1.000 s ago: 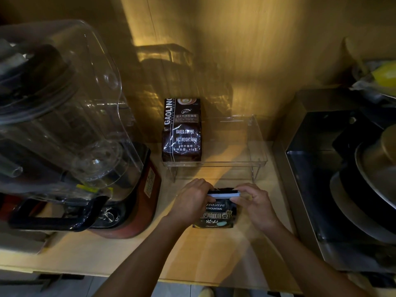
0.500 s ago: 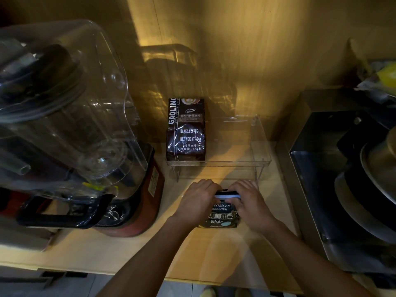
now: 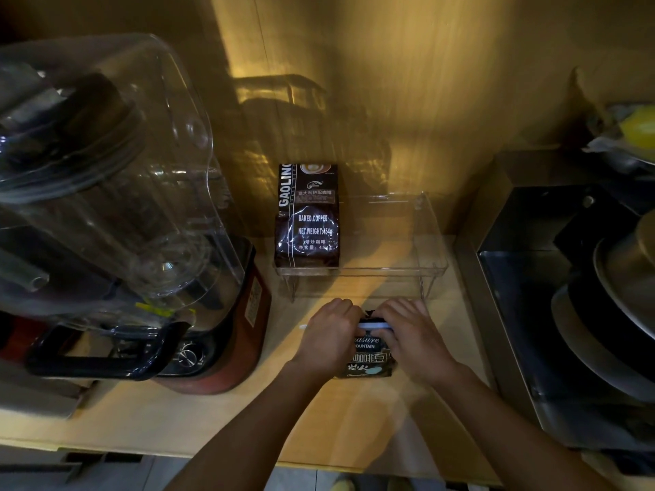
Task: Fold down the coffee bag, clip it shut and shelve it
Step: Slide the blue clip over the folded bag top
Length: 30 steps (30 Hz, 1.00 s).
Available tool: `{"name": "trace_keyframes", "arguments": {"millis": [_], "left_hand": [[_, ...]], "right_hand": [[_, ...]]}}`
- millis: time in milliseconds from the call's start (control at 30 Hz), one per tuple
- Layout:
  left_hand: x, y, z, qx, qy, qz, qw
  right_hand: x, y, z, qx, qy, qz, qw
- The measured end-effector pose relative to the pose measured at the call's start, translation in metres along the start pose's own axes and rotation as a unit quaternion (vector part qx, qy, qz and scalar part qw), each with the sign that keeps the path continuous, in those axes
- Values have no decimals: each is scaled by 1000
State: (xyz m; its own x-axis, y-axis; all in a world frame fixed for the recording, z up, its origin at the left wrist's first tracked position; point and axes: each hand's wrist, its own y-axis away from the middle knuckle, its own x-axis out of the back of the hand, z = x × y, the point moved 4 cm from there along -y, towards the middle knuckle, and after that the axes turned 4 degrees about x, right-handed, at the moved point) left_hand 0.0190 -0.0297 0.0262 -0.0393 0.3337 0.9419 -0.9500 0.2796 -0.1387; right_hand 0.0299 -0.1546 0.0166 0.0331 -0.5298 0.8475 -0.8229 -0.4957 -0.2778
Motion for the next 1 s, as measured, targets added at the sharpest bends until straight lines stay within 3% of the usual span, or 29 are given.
{"name": "trace_keyframes", "arguments": {"millis": [167,467,767,1000], "left_hand": [[-2,4,1,-16,-4,-6,1000],[12,12,-21,33,19,-4,999],[9,13,-19,21,41,17,999],[10,21,-35,63,113,37,991]], "right_hand": [[-5,-3,-9,-4,1,-1,1000],[-5,-3,-5,-27,-32,7,999],[-9,-7,-16,21,63,-29,997],[-11,-6,-16,-22,2,0,1000]]}}
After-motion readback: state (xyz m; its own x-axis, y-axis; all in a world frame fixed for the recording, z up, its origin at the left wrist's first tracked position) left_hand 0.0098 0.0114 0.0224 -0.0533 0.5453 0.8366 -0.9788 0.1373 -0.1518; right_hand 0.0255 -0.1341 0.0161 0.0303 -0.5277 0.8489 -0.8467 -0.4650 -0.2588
